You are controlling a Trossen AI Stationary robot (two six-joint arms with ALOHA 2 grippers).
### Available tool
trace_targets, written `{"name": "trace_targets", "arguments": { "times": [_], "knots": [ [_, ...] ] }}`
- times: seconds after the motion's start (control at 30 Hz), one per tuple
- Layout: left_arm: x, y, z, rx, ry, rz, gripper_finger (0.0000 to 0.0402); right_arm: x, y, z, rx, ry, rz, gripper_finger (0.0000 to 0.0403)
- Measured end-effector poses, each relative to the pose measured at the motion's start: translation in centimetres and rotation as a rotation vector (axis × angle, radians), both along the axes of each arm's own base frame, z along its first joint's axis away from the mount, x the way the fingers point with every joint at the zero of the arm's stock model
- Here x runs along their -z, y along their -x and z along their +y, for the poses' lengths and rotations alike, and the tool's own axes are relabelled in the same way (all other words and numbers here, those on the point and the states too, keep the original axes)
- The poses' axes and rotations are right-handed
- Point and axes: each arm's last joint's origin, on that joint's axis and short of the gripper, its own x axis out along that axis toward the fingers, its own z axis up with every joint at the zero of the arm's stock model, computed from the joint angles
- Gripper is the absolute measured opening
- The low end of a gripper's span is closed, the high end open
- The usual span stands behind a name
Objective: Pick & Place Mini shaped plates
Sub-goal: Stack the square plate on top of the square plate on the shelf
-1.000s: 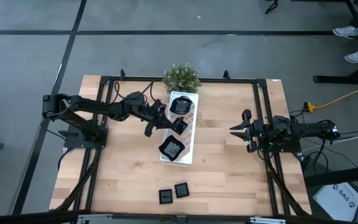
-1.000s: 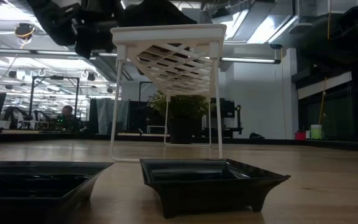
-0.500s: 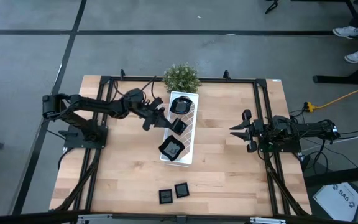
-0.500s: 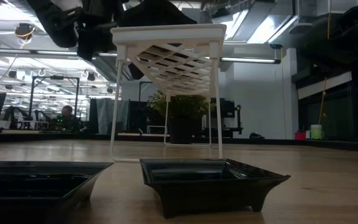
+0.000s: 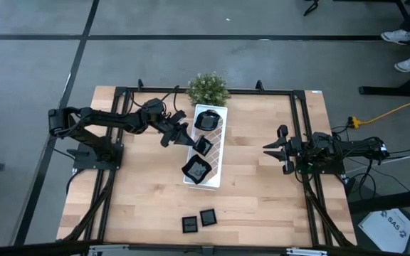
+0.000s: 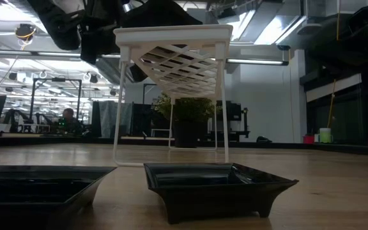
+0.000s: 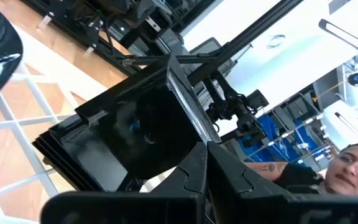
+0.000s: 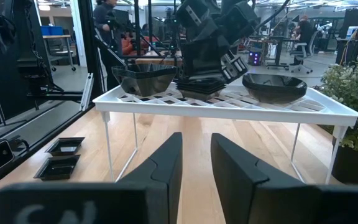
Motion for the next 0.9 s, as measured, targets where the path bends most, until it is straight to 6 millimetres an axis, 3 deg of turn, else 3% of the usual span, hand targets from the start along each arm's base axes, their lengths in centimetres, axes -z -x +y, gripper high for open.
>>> {"name": "trace_targets", "arguments": {
  "times": [0.53,0.9],
  "knots": [
    [0.0,0.4,0.9,0.024,0.007,0.003,0.0087,0.0,0.0,0.0,0.0,0.0,0.0,0.0085],
    [-0.8,1.3,1.4,0.125,-0.048,-0.066,0.0087,0.0,0.0,0.0,0.0,0.0,0.0,0.0085]
  ]
}}
